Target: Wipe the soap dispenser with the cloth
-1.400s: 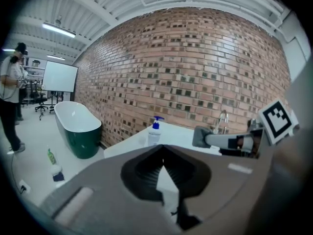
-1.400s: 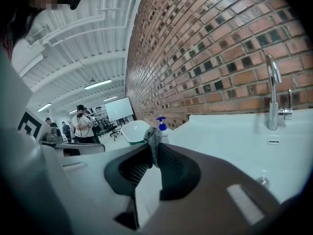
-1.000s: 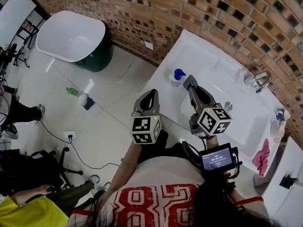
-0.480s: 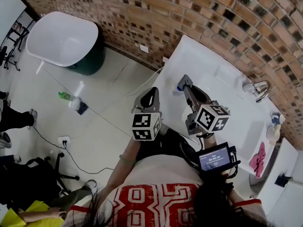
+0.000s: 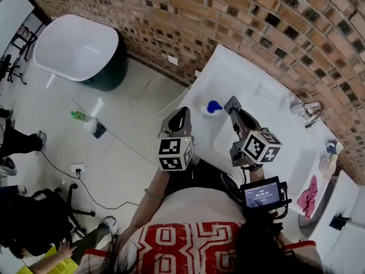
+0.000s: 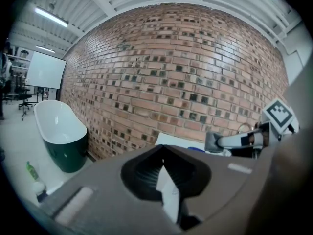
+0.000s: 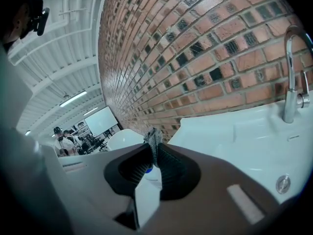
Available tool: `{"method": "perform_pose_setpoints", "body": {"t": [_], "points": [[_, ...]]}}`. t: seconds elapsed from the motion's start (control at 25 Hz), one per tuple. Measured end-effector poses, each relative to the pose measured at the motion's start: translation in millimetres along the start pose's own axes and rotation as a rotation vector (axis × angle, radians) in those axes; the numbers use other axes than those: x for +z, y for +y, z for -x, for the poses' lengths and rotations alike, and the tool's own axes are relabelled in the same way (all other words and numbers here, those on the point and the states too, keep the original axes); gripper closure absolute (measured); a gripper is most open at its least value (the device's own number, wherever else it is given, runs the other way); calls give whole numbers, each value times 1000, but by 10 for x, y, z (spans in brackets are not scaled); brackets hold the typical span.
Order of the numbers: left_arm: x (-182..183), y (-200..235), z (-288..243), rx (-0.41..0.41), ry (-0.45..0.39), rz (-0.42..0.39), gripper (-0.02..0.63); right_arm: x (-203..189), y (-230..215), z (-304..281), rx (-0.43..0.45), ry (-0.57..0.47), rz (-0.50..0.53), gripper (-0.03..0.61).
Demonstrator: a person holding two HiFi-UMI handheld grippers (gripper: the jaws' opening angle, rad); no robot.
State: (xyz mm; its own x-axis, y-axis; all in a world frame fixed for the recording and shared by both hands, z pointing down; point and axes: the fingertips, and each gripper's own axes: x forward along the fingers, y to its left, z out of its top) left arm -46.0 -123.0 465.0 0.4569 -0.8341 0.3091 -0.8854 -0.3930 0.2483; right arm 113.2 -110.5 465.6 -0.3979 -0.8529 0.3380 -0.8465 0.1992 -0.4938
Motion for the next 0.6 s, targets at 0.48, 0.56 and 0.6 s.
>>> {"method": "perform_pose_setpoints", "body": {"t": [0.48, 0.56, 0.6], "points": [[-74, -165, -56, 21, 21, -14, 609, -360, -91, -65, 61, 120, -46, 532], [-83, -159, -38, 30, 23, -16, 609, -439, -37, -122, 86, 143, -54, 532], [-87, -146, -25, 35, 24, -17, 609, -464, -15, -148, 96, 150, -62, 532]]}}
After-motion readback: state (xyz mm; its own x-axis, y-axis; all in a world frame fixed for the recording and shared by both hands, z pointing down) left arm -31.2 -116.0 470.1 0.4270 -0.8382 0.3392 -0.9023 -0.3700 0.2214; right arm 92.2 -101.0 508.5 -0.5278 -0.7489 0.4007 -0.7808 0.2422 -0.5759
